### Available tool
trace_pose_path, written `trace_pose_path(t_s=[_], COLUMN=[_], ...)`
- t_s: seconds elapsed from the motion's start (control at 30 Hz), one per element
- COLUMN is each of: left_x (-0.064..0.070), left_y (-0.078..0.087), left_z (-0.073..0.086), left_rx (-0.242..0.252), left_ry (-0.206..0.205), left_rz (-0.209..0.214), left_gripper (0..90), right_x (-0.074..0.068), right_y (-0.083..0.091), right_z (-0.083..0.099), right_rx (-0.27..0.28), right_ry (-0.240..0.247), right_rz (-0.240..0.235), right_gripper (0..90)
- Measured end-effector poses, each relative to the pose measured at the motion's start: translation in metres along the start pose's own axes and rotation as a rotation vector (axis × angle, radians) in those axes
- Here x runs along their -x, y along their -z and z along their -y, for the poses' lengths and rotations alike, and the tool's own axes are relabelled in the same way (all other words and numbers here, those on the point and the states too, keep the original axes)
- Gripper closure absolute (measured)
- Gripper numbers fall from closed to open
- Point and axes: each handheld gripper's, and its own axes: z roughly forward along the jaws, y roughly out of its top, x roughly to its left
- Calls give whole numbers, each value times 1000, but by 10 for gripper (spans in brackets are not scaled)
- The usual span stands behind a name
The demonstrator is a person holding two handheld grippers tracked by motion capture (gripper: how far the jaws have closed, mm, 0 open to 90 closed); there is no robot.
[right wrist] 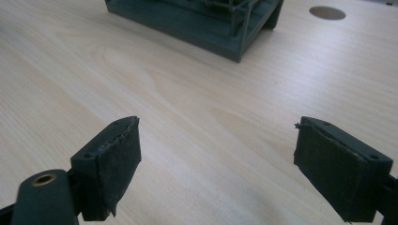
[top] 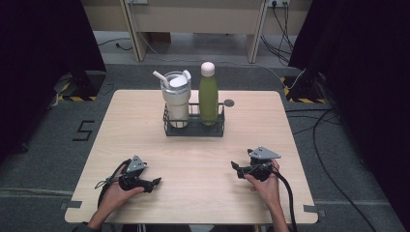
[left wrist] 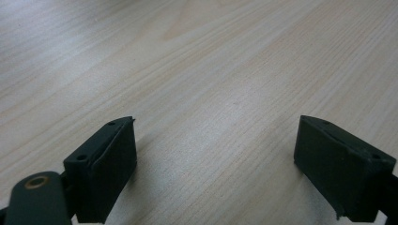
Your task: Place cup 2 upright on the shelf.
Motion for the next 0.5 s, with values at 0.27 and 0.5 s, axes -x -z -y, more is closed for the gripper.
trace_pose_path(t_s=[0.27,0.5], left_x=[0,0], left_y=[0,0], left_z=[0,0], left_rx=[0,0], left_ry=[0,0], left_rz=[0,0], left_gripper=[128,128], right_x=[-1,-1], right_y=[-2,-3], right_z=[10,14], right_rx=[-81,-122], right_ry=[14,13], right_rz=[-1,-2], right_gripper=[153,156])
